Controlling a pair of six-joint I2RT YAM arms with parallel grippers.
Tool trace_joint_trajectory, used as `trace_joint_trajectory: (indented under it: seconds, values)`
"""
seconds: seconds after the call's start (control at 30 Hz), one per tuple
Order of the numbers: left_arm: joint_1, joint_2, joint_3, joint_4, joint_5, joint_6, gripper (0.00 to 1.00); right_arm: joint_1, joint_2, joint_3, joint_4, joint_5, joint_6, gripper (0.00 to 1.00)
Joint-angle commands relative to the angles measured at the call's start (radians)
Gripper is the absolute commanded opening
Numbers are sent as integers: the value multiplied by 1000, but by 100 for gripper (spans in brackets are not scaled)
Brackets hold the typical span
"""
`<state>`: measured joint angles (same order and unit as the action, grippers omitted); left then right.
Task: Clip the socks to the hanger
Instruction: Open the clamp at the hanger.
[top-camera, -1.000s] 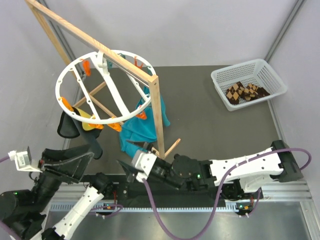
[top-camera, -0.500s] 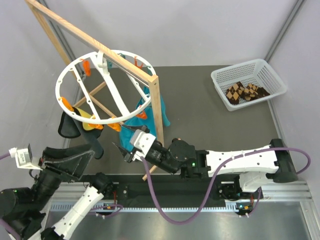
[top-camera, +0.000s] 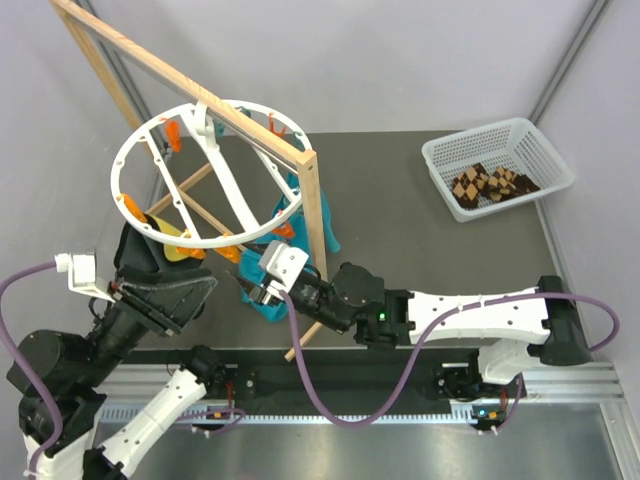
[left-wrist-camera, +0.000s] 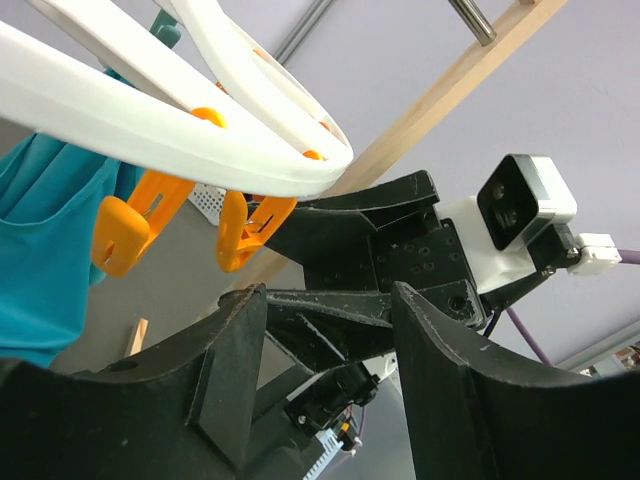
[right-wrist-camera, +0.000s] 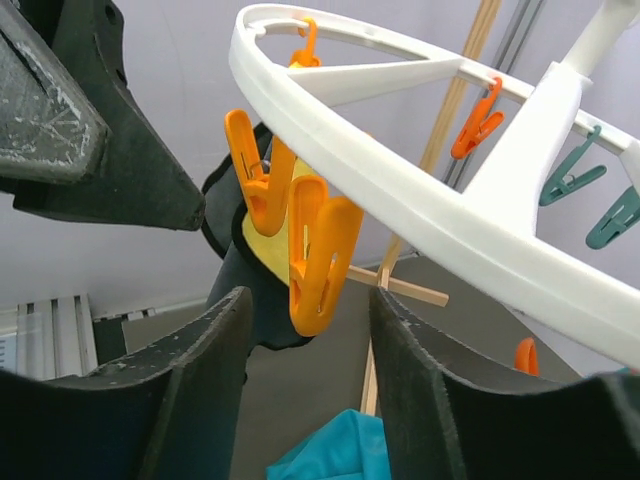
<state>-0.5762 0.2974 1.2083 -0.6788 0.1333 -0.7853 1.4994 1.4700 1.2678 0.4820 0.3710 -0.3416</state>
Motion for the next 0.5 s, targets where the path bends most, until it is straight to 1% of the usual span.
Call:
trace_joint_trajectory:
  seconds: [0.0,0.07,0.17,0.33,0.43,0.47]
  values:
    - [6,26,16,68,20,-11,57,-18,6,61,27,-43,32,49]
    - [6,31,16,67,22,-14,57,-21,6,59,29,-49,33,43]
    - [7,48,23,68,37,-15,57,-25,7,58,35,-56,46,43]
    - [7,95,77,35,42,1,57,-41,13,58,36,-73,64,42]
    - [7,121,105,12,39,4,56,-42,10,53,41,-78,67,35]
    - [7,132,115,-2,35,3,55,-44,9,53,37,-78,70,30]
